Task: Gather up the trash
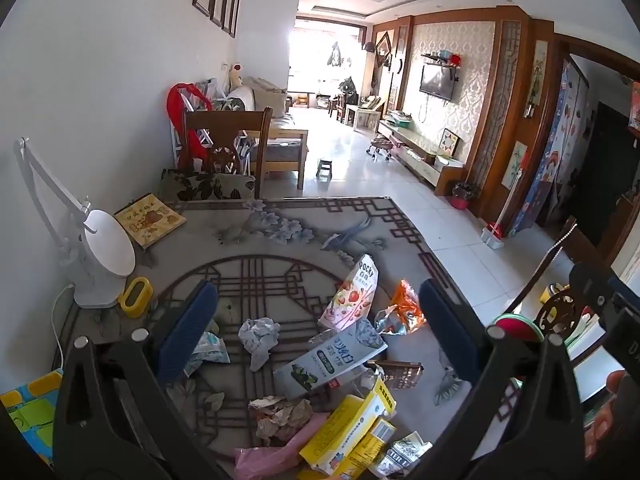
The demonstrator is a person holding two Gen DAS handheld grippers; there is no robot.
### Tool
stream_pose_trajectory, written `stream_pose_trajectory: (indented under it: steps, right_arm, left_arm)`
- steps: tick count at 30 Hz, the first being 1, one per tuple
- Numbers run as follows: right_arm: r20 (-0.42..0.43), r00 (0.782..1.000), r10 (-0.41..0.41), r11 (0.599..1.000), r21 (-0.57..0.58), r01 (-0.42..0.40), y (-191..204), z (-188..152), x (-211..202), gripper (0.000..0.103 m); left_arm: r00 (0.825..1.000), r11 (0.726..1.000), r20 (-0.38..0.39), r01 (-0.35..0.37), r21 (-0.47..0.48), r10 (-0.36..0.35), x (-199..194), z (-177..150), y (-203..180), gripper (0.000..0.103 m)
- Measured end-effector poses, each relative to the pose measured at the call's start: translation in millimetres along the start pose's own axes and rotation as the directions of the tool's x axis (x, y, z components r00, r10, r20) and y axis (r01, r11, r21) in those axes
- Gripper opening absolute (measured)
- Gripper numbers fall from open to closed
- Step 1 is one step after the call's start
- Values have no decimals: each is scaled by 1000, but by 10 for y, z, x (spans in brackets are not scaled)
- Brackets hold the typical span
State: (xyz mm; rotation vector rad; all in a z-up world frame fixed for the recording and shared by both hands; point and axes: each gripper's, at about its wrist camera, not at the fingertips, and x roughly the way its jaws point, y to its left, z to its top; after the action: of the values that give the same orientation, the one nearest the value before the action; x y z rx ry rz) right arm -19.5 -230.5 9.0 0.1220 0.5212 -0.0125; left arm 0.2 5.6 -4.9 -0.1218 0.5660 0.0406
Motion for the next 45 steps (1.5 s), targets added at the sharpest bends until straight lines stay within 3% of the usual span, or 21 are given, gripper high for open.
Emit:
stream_pose_trajectory:
  steps: [45]
  right_arm:
    - [-16,1000,-6,1000,7,6,-59,-89,55,96]
  left_arm:
    - [1000,1000,-23,-16,4,16,134,-86,-19,99]
